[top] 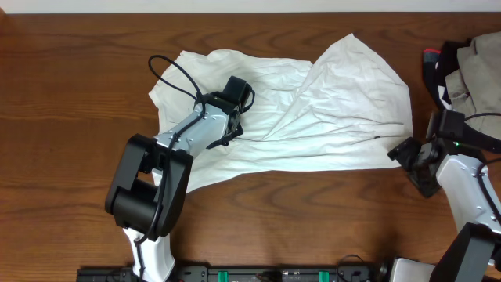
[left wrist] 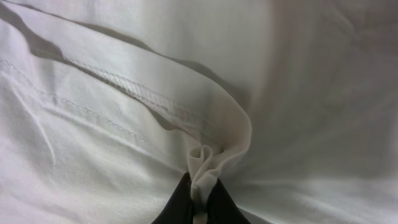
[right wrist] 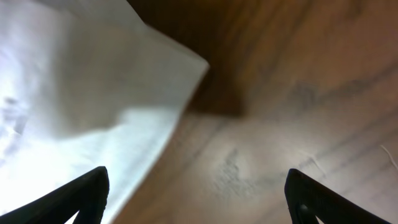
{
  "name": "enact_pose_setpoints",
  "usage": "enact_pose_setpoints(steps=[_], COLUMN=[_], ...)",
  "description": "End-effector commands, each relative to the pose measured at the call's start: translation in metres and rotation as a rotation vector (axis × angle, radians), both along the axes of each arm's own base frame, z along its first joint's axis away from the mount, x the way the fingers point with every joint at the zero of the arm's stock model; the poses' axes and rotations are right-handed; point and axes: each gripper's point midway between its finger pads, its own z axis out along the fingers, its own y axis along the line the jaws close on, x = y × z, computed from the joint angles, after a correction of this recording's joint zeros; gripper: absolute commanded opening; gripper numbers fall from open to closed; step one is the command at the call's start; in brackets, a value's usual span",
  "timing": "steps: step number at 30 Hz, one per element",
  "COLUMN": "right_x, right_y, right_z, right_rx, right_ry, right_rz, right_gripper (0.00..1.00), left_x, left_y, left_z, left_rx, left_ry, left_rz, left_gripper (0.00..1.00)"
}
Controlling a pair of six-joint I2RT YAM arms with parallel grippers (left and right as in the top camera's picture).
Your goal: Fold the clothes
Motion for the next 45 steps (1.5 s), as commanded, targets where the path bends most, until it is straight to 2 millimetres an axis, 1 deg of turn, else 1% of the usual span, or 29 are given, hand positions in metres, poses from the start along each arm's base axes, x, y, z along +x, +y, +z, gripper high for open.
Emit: enact_pose_setpoints(steps=[1, 4, 10, 15, 19, 20, 24, 27, 29, 30, 32, 33, 34, 35, 36, 39, 40, 41, 45], right_x=[0.009, 0.02, 0.042, 0.052, 0.053, 0.053, 0.047, 0.043, 0.043, 0.042, 0.04, 0.039, 0.037, 0.036, 0.035, 0.03, 0.028, 0.025, 0.019], right_y=[0.002, 0.003, -0.002, -0.004, -0.005, -0.005, -0.004, -0.003, -0.002, -0.003, -0.004, -0.004, -0.005, -0.005, -0.006, -0.008, -0.009, -0.01, -0.015], right_z=[0.001, -0.001, -0.01, -0.017, -0.018, -0.019, -0.021, -0.023, -0.023, -0.023, -0.024, -0.024, -0.025, -0.025, -0.025, -0.026, -0.027, -0.028, -0.029], right_rx=[0.013, 0.033, 0.028, 0.027, 0.026, 0.027, 0.032, 0.037, 0.037, 0.033, 0.029, 0.026, 0.02, 0.018, 0.016, 0.012, 0.012, 0.014, 0.023], right_ry=[-0.044, -0.084, -0.14, -0.158, -0.16, -0.158, -0.133, -0.116, -0.113, -0.11, -0.102, -0.097, -0.088, -0.085, -0.079, -0.059, -0.052, -0.042, -0.028], right_rz=[-0.025, -0.037, -0.051, -0.05, -0.051, -0.051, -0.052, -0.052, -0.052, -0.053, -0.056, -0.058, -0.06, -0.061, -0.063, -0.072, -0.076, -0.082, -0.103], right_gripper=[0.89, 0.89, 0.87, 0.78, 0.66, 0.62, 0.49, 0.35, 0.3, 0.26, 0.15, 0.08, 0.05, 0.04, 0.08, 0.52, 0.64, 0.71, 0.73], left_x=[0.003, 0.003, 0.002, 0.001, 0.001, 0.001, 0.001, 0.001, 0.001, 0.001, 0.0, 0.0, -0.001, -0.001, -0.001, -0.001, -0.001, -0.001, -0.001], left_y=[0.008, 0.008, 0.008, 0.009, 0.009, 0.009, 0.009, 0.009, 0.009, 0.009, 0.009, 0.009, 0.009, 0.01, 0.01, 0.01, 0.01, 0.01, 0.01], left_z=[0.007, 0.007, 0.007, 0.007, 0.007, 0.007, 0.007, 0.007, 0.007, 0.007, 0.007, 0.007, 0.007, 0.007, 0.007, 0.007, 0.007, 0.007, 0.007], left_rx=[0.025, 0.025, 0.027, 0.034, 0.036, 0.036, 0.036, 0.037, 0.038, 0.039, 0.04, 0.04, 0.041, 0.042, 0.042, 0.042, 0.042, 0.044, 0.047], left_ry=[-0.012, -0.012, -0.009, 0.0, 0.001, 0.001, 0.002, 0.004, 0.005, 0.006, 0.009, 0.009, 0.012, 0.012, 0.012, 0.012, 0.013, 0.014, 0.017], left_rz=[0.005, 0.005, 0.005, -0.014, -0.024, -0.024, -0.024, -0.024, -0.031, -0.031, -0.031, -0.031, -0.031, -0.031, -0.031, -0.031, -0.032, -0.038, -0.053], left_gripper=[0.06, 0.06, 0.06, 0.06, 0.06, 0.06, 0.06, 0.06, 0.06, 0.06, 0.06, 0.06, 0.06, 0.06, 0.07, 0.06, 0.06, 0.07, 0.06])
